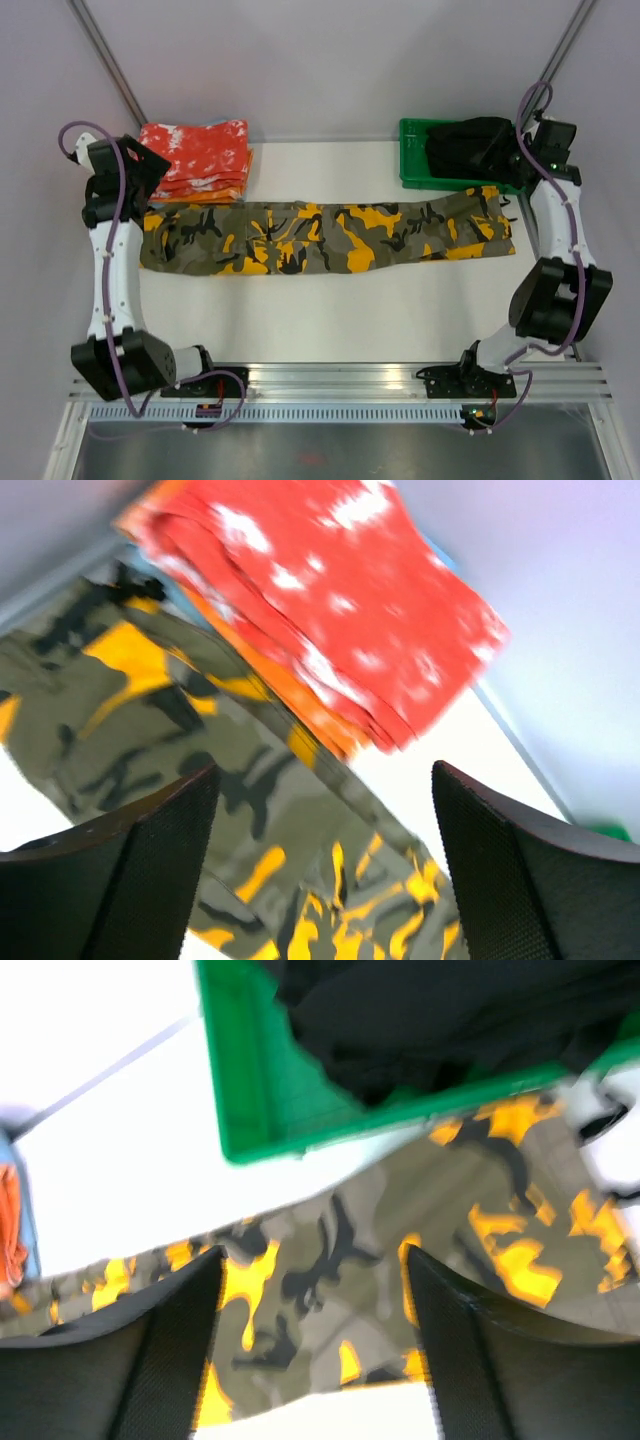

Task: Fold and stack the trousers
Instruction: Fold the trousers

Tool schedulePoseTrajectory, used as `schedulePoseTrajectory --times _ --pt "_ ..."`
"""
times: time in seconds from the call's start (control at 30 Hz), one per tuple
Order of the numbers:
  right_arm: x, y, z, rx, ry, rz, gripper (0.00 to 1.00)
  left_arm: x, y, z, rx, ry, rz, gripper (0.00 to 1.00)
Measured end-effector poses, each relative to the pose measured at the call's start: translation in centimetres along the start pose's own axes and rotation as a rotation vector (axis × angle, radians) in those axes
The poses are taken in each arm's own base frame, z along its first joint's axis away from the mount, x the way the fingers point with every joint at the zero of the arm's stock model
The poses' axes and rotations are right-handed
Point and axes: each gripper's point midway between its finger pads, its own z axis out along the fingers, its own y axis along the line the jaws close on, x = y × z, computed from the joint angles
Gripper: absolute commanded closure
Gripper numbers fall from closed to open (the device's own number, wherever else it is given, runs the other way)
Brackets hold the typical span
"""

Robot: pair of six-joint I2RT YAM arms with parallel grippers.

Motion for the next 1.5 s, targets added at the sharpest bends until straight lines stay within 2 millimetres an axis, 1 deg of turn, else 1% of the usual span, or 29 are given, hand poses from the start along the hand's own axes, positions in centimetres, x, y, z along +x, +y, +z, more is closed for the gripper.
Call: schedulePoseTrajectory --times 0.03,0.1,0.13,0.2,0.23,0.27,0.33,0.4,0.43,0.47,0.5,0.53,0.57,0.6,0.7,0.8,0.9,0.97,1.03,1.1,1.13,1.17,1.2,1.23,1.27,1.3,1.33,1.4,1.5 --pt "0.8 0.7 -0.8 -0.018 -0.005 -0.017 0.32 0.8 -0.5 -1.2 0.034 0.002 0.016 0.17" --pt "2.8 1.5 -1.9 -0.043 0.007 -0.041 0.62 2.8 -0.8 -3.0 0.088 0.026 0.040 0.24" --pt "4.0 1.9 -2.1 -0.055 0.018 -0.053 0.70 4.0 -0.4 -3.6 0.101 0.043 0.049 0.33" --pt "6.5 2.6 -2.1 -0.072 0.060 -0.062 0.80 6.2 0.7 -4.2 0.109 0.082 0.057 0.46" --pt "7.5 2.8 -1.9 -0.078 0.077 -0.064 0.87 7.2 1.4 -4.2 0.104 0.101 0.060 0.60" --pt "8.9 3.0 -1.6 -0.083 0.107 -0.073 0.90 8.2 2.0 -4.2 0.100 0.124 0.066 0.61" --pt "10.8 3.1 -1.3 -0.082 0.150 -0.078 0.81 9.6 2.9 -4.2 0.088 0.156 0.076 0.61" --pt "12.2 2.9 -1.2 -0.076 0.180 -0.081 0.74 10.4 3.4 -4.4 0.086 0.178 0.085 0.61" --pt "12.5 2.8 -1.3 -0.072 0.184 -0.082 0.65 10.5 3.4 -4.5 0.092 0.182 0.090 0.59" --pt "12.6 2.6 -1.4 -0.066 0.182 -0.083 0.49 10.4 3.3 -4.8 0.099 0.179 0.095 0.55" --pt "12.5 2.6 -1.6 -0.063 0.176 -0.084 0.45 10.3 3.2 -5.0 0.109 0.173 0.100 0.50" --pt "12.3 2.7 -1.8 -0.063 0.167 -0.085 0.40 10.1 3.1 -5.2 0.118 0.166 0.104 0.41" --pt "12.0 2.8 -2.0 -0.065 0.155 -0.089 0.31 10.0 3.0 -5.5 0.129 0.160 0.113 0.38" --pt "11.8 3.0 -2.3 -0.069 0.144 -0.090 0.30 9.9 2.7 -5.8 0.148 0.160 0.117 0.32" --pt "11.3 3.3 -2.9 -0.078 0.124 -0.097 0.30 10.3 2.3 -6.0 0.183 0.178 0.130 0.27" --pt "11.6 3.2 -3.0 -0.081 0.126 -0.095 0.30 11.5 2.2 -5.8 0.210 0.217 0.136 0.28" --pt "12.8 2.6 -3.3 -0.072 0.141 -0.091 0.30 12.7 2.2 -5.5 0.231 0.259 0.139 0.29" --pt "13.2 2.3 -3.7 -0.063 0.138 -0.091 0.28 13.1 2.0 -5.3 0.246 0.273 0.138 0.29" --pt "13.4 2.0 -3.9 -0.054 0.122 -0.095 0.30 13.3 1.7 -4.9 0.257 0.285 0.138 0.30" --pt "13.5 1.5 -3.7 -0.037 0.111 -0.091 0.38 13.6 1.7 -4.4 0.251 0.294 0.137 0.33" --pt "13.7 1.2 -3.4 -0.026 0.112 -0.084 0.48 13.8 1.8 -4.0 0.245 0.301 0.137 0.36" --pt "14.1 0.9 -3.0 -0.014 0.118 -0.077 0.55 14.0 1.9 -3.6 0.236 0.309 0.134 0.45" --pt "14.4 0.6 -2.6 -0.005 0.126 -0.068 0.63 14.2 2.0 -3.2 0.227 0.315 0.132 0.52" --pt "14.7 0.1 -1.8 0.010 0.136 -0.059 0.78 14.5 2.3 -2.6 0.208 0.325 0.124 0.60" --pt "15.2 -0.4 -1.0 0.026 0.151 -0.049 0.83 14.9 2.6 -2.0 0.188 0.337 0.117 0.74" --pt "15.5 -0.8 -0.3 0.038 0.163 -0.042 0.88 15.3 2.9 -1.5 0.166 0.346 0.108 0.81" --pt "16.1 -1.3 0.5 0.055 0.182 -0.032 0.95 15.8 3.4 -0.8 0.139 0.362 0.105 0.87" --pt "17.3 -2.5 1.9 0.090 0.222 -0.015 0.98 16.7 4.4 0.4 0.089 0.390 0.097 0.98" --pt "18.9 -3.9 3.5 0.137 0.264 0.002 1.00 17.9 6.0 1.9 0.018 0.432 0.075 0.98"
